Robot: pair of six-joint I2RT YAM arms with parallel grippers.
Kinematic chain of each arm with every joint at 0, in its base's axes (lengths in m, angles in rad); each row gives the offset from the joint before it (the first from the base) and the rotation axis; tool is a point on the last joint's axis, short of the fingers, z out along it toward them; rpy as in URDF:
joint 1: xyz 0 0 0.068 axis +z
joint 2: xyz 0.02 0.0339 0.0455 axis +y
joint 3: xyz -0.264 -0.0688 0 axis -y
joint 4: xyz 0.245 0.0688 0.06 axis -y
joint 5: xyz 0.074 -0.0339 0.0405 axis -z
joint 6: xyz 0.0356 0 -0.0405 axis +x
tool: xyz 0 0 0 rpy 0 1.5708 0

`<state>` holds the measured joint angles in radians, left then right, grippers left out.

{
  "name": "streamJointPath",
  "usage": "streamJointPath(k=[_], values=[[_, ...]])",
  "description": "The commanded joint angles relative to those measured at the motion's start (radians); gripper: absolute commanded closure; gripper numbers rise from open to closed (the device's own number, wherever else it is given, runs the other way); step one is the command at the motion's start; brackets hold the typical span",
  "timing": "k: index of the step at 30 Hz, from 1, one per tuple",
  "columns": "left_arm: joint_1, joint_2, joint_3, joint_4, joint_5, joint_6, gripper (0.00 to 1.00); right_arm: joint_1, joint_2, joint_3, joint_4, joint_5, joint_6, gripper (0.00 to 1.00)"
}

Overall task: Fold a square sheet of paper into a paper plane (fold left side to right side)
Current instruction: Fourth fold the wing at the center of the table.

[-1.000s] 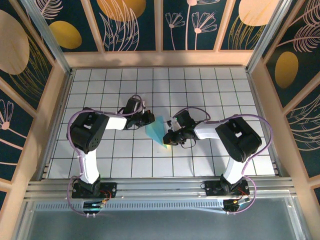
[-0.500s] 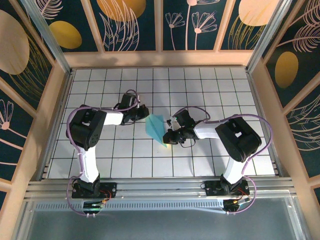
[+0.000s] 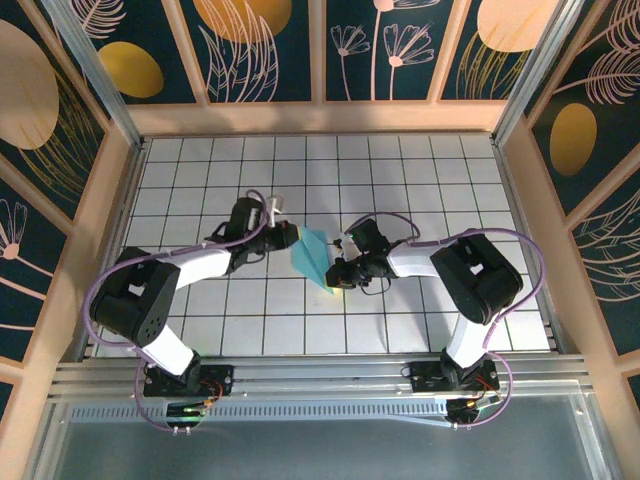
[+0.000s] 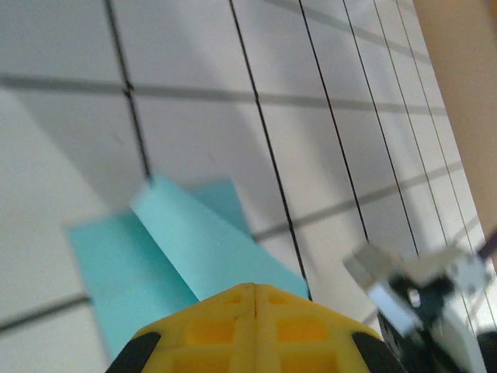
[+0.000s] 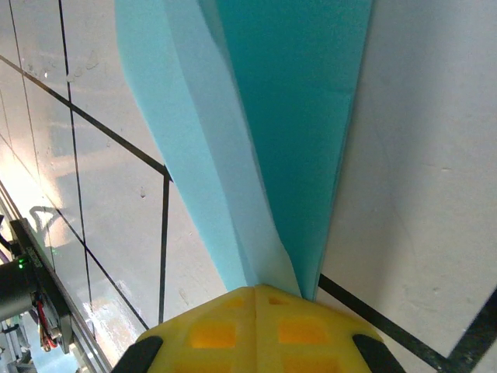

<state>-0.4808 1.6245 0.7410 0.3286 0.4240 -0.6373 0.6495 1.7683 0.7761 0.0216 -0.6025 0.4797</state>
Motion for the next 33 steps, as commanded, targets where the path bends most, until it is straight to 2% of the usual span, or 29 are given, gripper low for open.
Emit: streamJointPath(k=[1,11,19,33], values=[[-0.048,0.025,-0.024,0.096,0.093,-0.059,1.00,-0.010,0.065,-0.047,-0.192,0.170,-0.026,1.00],[-0.073,0.173,0.051,0.138,0.136,-0.066,1.00,-0.010,0.072,-0.049,-0.196,0.175,-0.022,1.00],[-0.073,0.251,0.125,0.036,0.018,-0.007,1.00,-0.009,0.071,-0.049,-0.207,0.181,-0.025,1.00],[-0.046,0.311,0.137,-0.031,-0.079,-0.009,1.00,-0.010,0.063,-0.044,-0.228,0.185,-0.034,1.00]])
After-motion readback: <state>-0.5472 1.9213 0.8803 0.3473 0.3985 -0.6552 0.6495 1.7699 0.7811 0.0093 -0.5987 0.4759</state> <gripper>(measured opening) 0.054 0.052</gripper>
